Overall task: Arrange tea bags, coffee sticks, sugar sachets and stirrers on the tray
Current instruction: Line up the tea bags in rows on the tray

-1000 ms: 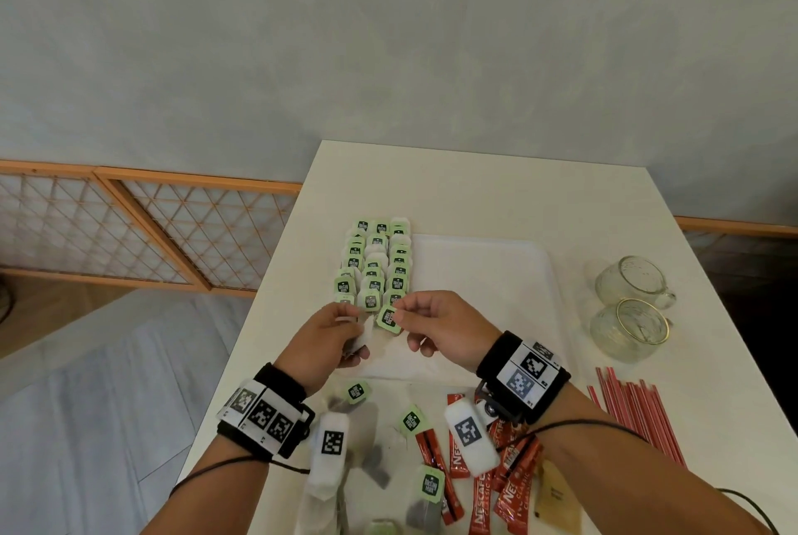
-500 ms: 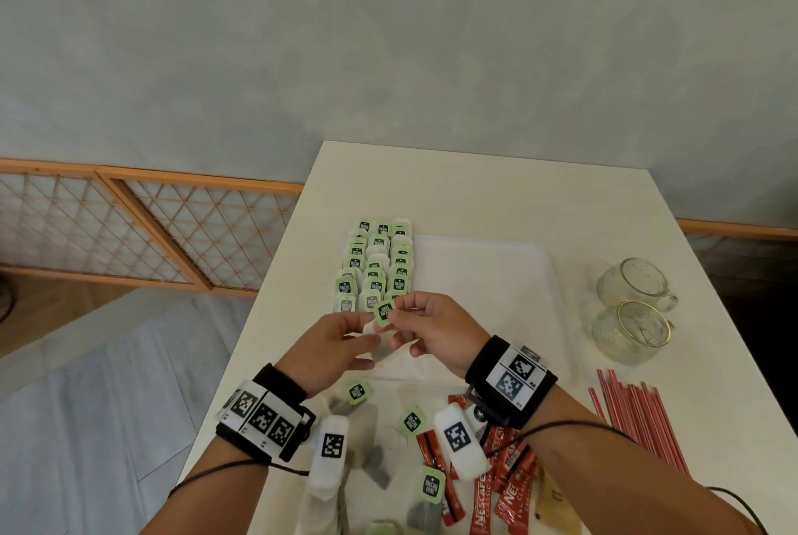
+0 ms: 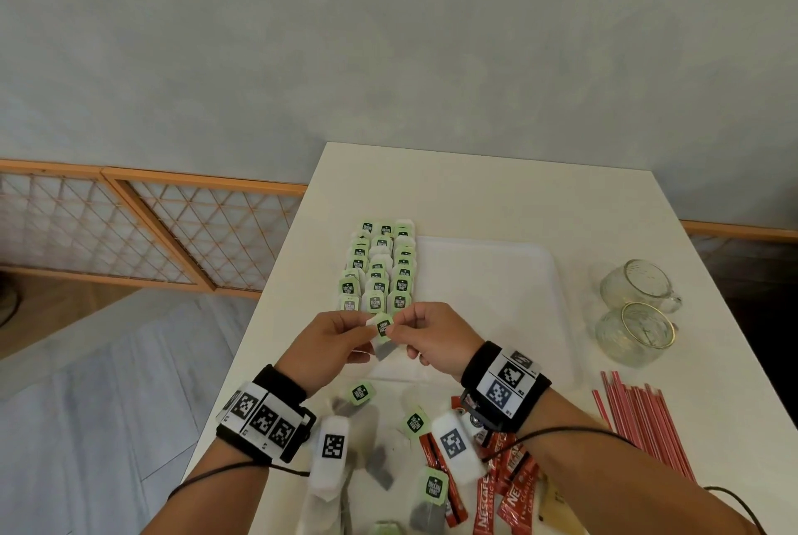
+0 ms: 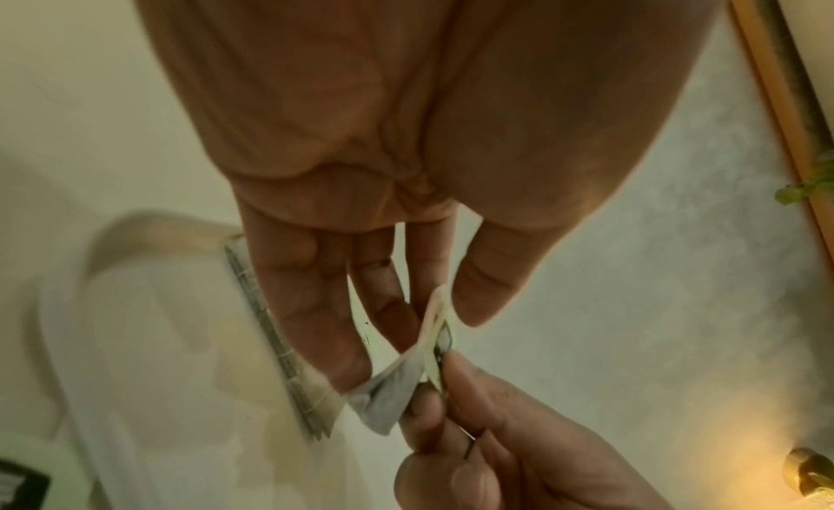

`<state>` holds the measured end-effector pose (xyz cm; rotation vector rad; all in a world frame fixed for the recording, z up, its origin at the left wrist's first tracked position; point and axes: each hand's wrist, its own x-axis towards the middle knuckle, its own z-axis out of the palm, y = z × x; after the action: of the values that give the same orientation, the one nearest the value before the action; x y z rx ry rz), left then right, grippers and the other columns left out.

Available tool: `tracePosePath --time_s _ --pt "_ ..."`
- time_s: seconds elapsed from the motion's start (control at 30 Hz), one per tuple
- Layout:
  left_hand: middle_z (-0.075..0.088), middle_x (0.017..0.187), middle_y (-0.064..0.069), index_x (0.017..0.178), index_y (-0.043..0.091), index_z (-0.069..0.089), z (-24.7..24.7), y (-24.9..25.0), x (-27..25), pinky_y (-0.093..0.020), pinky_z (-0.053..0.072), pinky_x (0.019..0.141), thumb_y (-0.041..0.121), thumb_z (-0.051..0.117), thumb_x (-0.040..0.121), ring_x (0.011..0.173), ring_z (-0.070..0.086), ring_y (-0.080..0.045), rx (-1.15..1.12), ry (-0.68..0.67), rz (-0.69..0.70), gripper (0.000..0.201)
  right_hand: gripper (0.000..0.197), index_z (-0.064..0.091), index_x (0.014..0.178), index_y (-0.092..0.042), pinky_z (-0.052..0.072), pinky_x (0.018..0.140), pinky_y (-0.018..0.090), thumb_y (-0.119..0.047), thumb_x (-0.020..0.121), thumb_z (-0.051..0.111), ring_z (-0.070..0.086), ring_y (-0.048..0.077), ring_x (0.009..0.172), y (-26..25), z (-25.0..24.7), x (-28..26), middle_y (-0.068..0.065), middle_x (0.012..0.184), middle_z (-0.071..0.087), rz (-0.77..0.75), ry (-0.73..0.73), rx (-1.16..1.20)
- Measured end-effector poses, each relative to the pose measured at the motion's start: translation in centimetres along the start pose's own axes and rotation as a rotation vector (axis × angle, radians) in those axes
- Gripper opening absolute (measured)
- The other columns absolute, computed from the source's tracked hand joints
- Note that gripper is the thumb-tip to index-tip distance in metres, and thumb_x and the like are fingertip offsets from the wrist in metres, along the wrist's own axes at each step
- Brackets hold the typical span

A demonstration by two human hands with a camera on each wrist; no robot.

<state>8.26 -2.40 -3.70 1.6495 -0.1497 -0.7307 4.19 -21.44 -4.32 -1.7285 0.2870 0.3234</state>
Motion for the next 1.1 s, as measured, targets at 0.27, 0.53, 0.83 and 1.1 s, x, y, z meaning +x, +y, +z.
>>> tracePosePath --time_s 0.27,0.53,0.83,1.1 --pt "0.065 0.083 -0.012 0.098 0.009 0.075 -1.6 -0.1 -0.2 -0.037 0.062 0.071 0.009 0.062 0.097 0.067 0.064 -0.018 0.213 -0.019 0.017 0.013 0.023 0.067 0.108 -0.016 0.048 0.059 0.02 -0.035 0.095 0.068 0.058 0.01 0.058 0.4 0.9 0.2 0.001 0.083 0.063 -0.039 -0.141 -0.307" --pt "0.07 0.085 -0.008 0.099 0.021 0.072 -2.2 -0.5 -0.6 -0.036 0.061 0.064 0.01 0.062 0.097 0.064 0.068 -0.016 0.392 0.082 0.05 0.015 0.037 0.063 0.061 -0.025 0.048 0.061 0.029 -0.042 0.093 0.066 0.055 0.013 0.055 1.3 1.7 1.0 -0.009 0.057 0.058 -0.057 -0.168 -0.447" --pt "0.071 0.077 0.002 0.081 0.018 0.072 -4.6 -2.5 -1.3 -0.032 0.056 0.068 0.033 0.07 0.089 0.069 0.066 -0.014 0.831 0.114 -0.087 0.017 0.031 0.077 0.08 -0.013 0.057 0.063 0.031 -0.035 0.097 0.064 0.058 0.015 0.059 0.2 3.3 4.3 -0.007 0.067 0.073 0.061 -0.096 -0.417" --pt "0.071 0.075 0.007 0.073 0.021 0.074 -3.9 -2.6 -2.3 -0.022 0.052 0.067 0.046 0.076 0.082 0.07 0.065 -0.005 0.943 0.04 -0.177 0.026 0.033 0.077 0.092 -0.006 0.05 0.054 0.025 -0.034 0.096 0.06 0.051 0.009 0.043 -1.2 5.4 6.2 -0.005 0.065 0.073 0.175 -0.106 -0.615"
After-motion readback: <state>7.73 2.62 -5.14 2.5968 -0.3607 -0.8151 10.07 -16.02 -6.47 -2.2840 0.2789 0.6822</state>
